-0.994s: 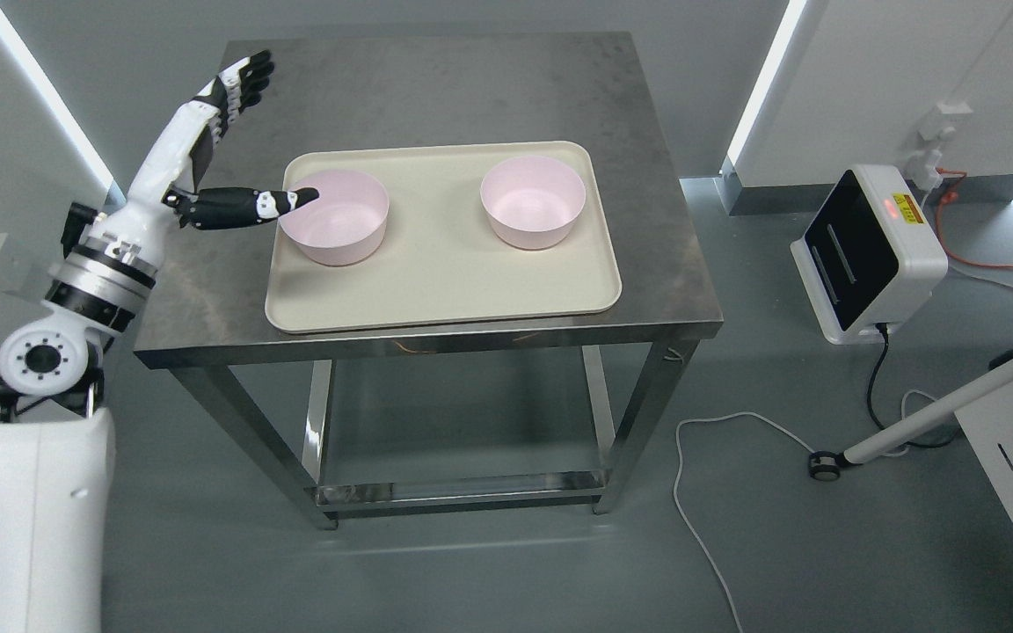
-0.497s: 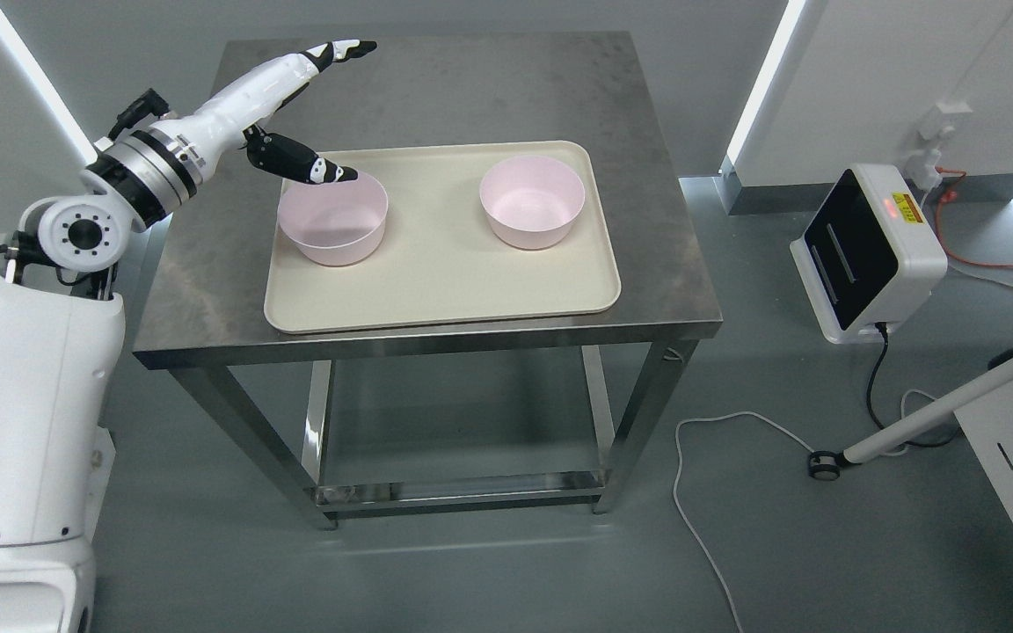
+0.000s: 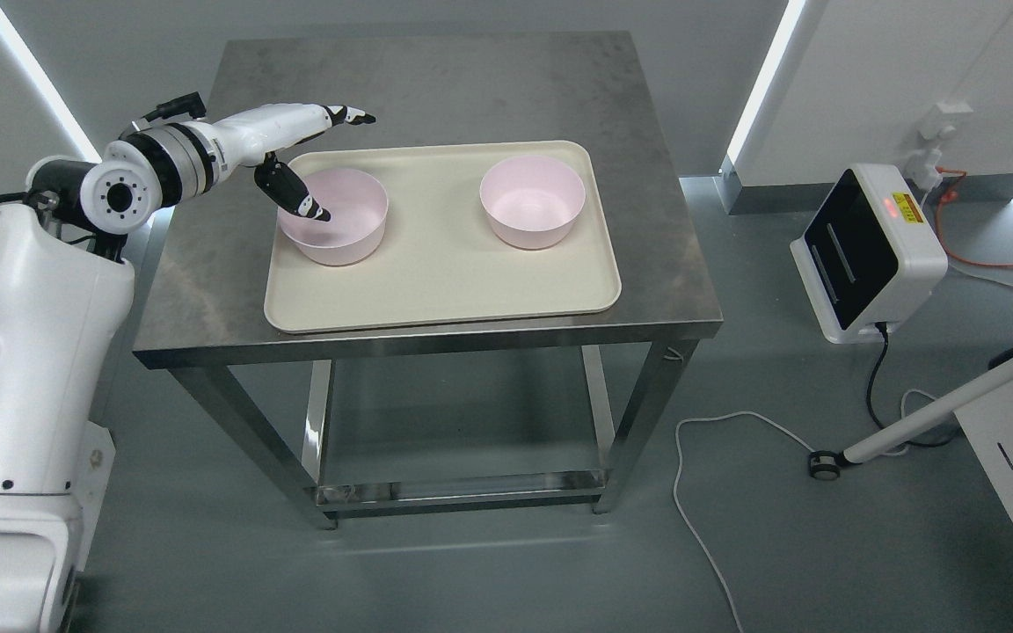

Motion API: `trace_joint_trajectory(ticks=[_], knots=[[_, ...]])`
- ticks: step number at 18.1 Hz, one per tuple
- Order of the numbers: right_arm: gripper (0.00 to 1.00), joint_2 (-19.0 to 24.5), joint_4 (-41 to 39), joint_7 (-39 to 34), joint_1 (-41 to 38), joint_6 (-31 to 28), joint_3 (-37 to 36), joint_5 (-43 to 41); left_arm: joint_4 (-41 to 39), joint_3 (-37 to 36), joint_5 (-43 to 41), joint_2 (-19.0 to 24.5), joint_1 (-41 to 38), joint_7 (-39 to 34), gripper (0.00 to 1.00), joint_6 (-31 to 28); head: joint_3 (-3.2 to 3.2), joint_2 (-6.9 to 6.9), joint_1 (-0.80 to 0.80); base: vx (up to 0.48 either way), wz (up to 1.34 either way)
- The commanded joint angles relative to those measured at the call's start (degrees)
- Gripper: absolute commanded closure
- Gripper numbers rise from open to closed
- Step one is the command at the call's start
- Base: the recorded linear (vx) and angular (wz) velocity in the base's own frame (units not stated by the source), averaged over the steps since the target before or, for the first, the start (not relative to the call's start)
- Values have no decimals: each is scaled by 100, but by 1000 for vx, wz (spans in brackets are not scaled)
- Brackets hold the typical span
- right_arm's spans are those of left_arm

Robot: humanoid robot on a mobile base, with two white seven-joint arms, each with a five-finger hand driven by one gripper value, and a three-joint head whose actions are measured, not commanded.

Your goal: Stack pink IKEA bowls on left shelf middle

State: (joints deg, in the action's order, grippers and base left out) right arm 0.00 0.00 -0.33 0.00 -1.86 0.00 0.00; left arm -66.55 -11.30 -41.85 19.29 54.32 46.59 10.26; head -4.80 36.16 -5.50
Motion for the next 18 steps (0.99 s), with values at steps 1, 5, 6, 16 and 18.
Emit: trace_joint_trajectory(ticks=[1,5,6,16,18], knots=[[0,-100,-193,-3,-167,-16,-70,0,679,-513,-253,-258,456,96,10,-610,0,0,0,0,0],[0,-100,-193,-3,-167,-7,-62,0,679,-899,-262,-277,492,403,11,-753,0,0,0,0,0],[0,-100,-193,-3,-167,-7,-70,0,687,-952,-262,-277,492,403,13,-753,0,0,0,0,0],[0,-100,-193,-3,-167,-16,-70,0,1461,-1111,-350,-435,975,412,20,-1105,0,0,0,0,0],[0,-100,-193,-3,-167,-7,-70,0,1487,-1146,-350,-435,975,421,25,-1105,0,0,0,0,0]])
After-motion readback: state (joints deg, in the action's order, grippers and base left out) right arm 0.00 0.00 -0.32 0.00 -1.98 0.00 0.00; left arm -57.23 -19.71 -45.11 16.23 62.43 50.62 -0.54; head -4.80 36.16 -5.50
